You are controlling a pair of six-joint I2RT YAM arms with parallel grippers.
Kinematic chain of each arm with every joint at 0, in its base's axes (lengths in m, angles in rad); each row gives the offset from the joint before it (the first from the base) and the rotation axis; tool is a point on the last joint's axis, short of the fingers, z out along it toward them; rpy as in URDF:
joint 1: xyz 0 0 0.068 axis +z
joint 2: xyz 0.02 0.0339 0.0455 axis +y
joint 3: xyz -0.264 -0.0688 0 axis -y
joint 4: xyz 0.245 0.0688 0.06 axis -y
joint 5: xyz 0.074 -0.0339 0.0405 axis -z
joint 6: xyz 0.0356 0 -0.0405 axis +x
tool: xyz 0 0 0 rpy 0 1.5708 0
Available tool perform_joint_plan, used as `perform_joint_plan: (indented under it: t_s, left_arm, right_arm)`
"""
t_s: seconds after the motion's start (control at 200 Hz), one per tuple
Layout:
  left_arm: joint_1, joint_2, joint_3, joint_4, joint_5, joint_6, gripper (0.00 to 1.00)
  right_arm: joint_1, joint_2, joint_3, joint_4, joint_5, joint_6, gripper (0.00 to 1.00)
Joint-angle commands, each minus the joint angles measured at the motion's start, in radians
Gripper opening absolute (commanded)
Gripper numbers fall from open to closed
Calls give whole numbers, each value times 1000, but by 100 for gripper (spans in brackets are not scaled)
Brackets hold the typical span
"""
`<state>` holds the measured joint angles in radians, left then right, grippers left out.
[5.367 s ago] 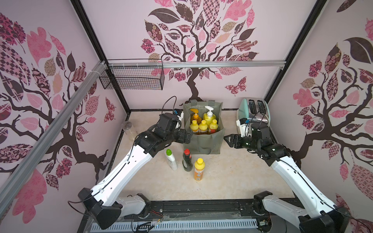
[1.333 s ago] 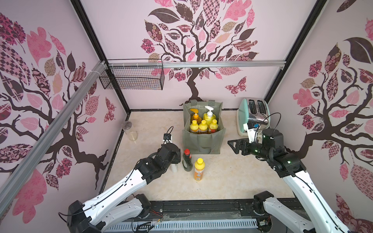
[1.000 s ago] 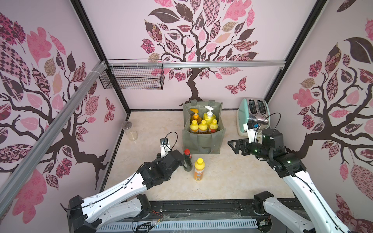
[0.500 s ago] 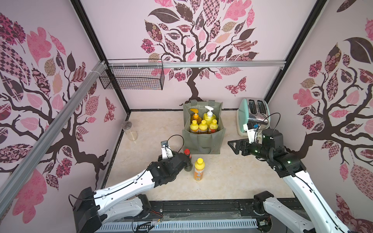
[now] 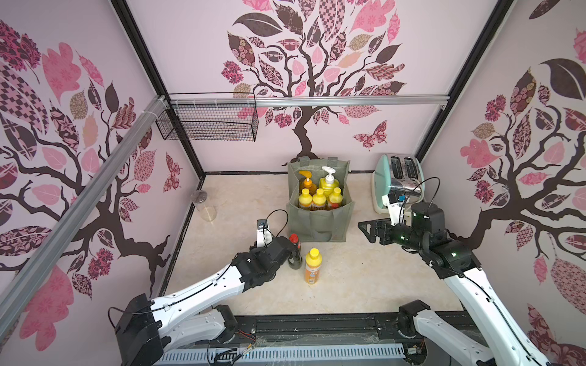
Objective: Pack dish soap into the shopping bag
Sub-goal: Pick up the bottle of dish soap at the center of the board, then place the bottle of dish soap in the shopping bag.
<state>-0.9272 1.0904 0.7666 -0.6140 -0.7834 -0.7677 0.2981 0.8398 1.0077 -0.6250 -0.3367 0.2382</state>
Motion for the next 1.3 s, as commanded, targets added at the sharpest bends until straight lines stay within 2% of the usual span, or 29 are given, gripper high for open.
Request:
perform_joint_plan:
  t_s: [0.0, 0.15, 0.245, 0.505, 0.695, 0.895, 1.025, 1.2, 1.295]
  left_arm:
    - [5, -48, 57, -21, 12, 131, 0]
    - [7, -152, 122, -32, 85, 297, 0]
    - [18, -205, 206, -54, 211, 409, 0]
    - [21, -173, 543, -186, 458, 612, 0]
    - [21, -88, 788, -211, 659, 762, 0]
    - [23, 63, 993, -171, 742, 888, 0]
    - [30, 174, 1111, -128, 757, 948, 0]
    - [94, 297, 1210, -33, 829, 991, 0]
    - [145, 352, 1249, -7, 901, 1001, 0]
  right_arm:
    - [2, 0, 44, -19, 4, -11, 88]
    - [2, 9, 50, -22, 1, -15, 88]
    - [3, 19, 59, -22, -4, -15, 88]
    - [3, 72, 153, -31, -34, -6, 89]
    - [3, 170, 230, -47, -32, -17, 89]
    - [4, 294, 320, -30, 13, -10, 89]
    - [25, 367, 347, -28, 56, -17, 89]
    - [103, 418, 333, -44, 160, -31, 88]
    - [118, 417, 292, -47, 183, -37, 81]
